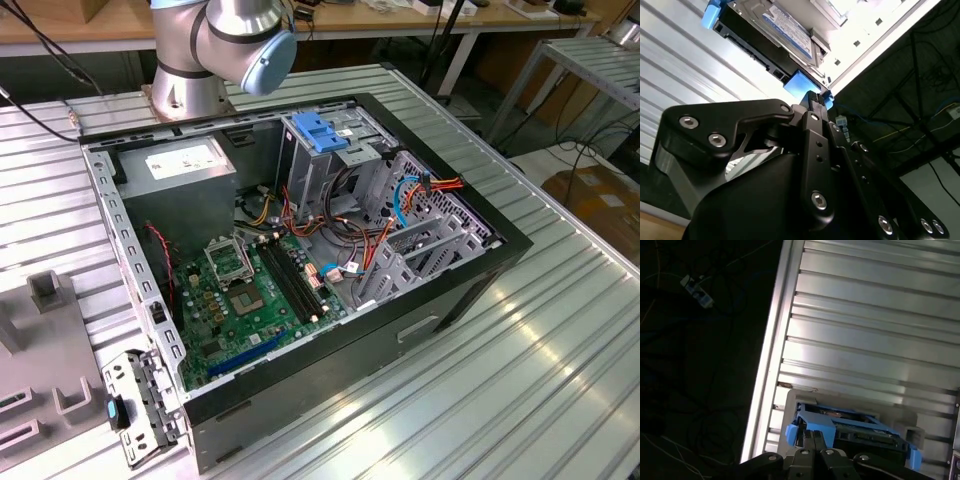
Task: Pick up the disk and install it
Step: 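Pick up the disk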
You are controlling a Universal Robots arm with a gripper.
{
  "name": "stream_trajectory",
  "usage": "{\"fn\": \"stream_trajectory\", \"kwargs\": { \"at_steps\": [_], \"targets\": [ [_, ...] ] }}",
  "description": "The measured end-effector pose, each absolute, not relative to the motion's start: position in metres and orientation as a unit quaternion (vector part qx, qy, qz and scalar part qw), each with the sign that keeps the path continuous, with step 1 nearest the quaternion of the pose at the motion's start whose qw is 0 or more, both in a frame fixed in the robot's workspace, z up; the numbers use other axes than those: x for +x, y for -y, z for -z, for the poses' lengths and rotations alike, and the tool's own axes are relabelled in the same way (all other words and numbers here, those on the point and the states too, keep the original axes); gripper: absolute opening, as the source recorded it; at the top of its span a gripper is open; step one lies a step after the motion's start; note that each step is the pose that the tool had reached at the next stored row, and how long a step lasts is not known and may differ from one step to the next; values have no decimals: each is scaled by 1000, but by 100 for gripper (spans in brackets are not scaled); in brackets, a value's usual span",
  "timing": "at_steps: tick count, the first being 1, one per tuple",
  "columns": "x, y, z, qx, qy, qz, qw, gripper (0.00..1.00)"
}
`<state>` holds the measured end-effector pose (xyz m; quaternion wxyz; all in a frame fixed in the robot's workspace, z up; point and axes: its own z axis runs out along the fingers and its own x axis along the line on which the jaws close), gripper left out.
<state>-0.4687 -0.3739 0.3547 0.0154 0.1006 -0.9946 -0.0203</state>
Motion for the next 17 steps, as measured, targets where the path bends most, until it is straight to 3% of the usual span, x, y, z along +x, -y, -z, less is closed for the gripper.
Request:
{"fn": "stream_trajectory", "kwargs": {
  "at_steps": [17],
  "targets": [
    [-469, 374, -355, 172, 985, 19, 17, 11]
  ]
}}
